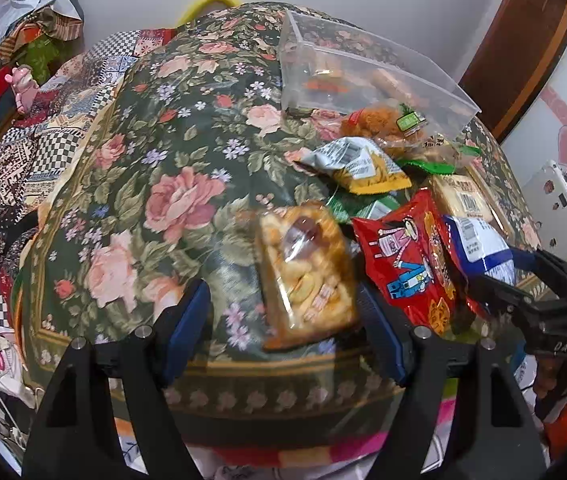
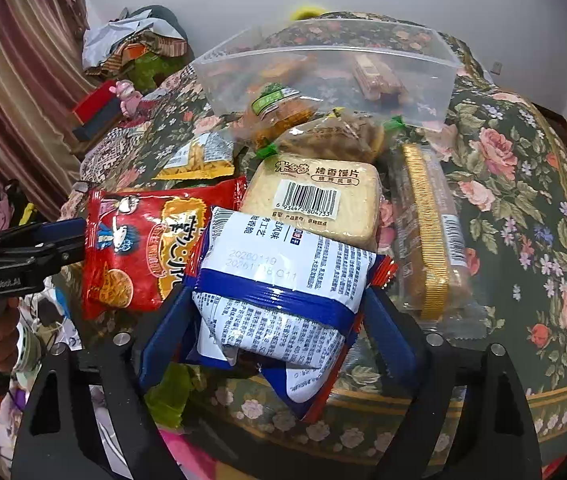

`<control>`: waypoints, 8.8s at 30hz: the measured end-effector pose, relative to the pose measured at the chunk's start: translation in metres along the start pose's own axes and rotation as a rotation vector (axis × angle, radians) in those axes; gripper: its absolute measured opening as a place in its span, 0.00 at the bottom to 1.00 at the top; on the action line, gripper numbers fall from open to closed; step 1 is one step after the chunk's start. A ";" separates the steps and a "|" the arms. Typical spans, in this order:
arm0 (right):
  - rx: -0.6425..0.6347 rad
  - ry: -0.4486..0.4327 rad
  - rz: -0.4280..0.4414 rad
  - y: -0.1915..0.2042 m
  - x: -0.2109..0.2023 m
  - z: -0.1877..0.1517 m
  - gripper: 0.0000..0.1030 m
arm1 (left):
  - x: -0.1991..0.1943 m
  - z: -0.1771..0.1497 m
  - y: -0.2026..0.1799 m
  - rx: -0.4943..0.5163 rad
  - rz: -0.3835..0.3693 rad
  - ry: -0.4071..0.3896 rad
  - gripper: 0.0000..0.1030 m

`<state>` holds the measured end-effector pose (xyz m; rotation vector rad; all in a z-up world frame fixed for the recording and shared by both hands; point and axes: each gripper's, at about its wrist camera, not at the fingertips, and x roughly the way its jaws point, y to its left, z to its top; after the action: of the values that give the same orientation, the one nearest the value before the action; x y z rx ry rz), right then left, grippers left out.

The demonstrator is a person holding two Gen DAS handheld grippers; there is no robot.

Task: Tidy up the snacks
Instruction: 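Grasp a cracker bag with the left tool while the right grasps a blue-white pack, then carry both packs over the clear box and release them inside, then grasp the green jelly cup with the right tool, then grasp the red chip bag with the left tool while the right holds the jelly cup, then lower the red chip bag and jelly cup into the clear box, opening both tools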

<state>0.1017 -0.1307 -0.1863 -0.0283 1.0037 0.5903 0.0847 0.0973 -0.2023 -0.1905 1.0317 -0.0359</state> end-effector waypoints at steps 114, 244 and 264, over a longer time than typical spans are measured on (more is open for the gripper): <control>0.002 -0.155 -0.074 -0.053 0.006 0.160 0.79 | 0.037 0.193 -0.062 0.055 0.004 -0.210 0.49; 0.022 -0.254 -0.082 -0.074 -0.009 0.161 0.53 | 0.025 0.203 -0.088 0.055 -0.086 -0.336 0.20; -0.050 -0.203 -0.105 -0.078 0.010 0.167 0.63 | 0.070 0.199 -0.086 0.075 0.013 -0.256 0.45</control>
<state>0.2739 -0.1439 -0.1217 -0.0635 0.7851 0.5114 0.2966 0.0321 -0.1475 -0.1163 0.7751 -0.0379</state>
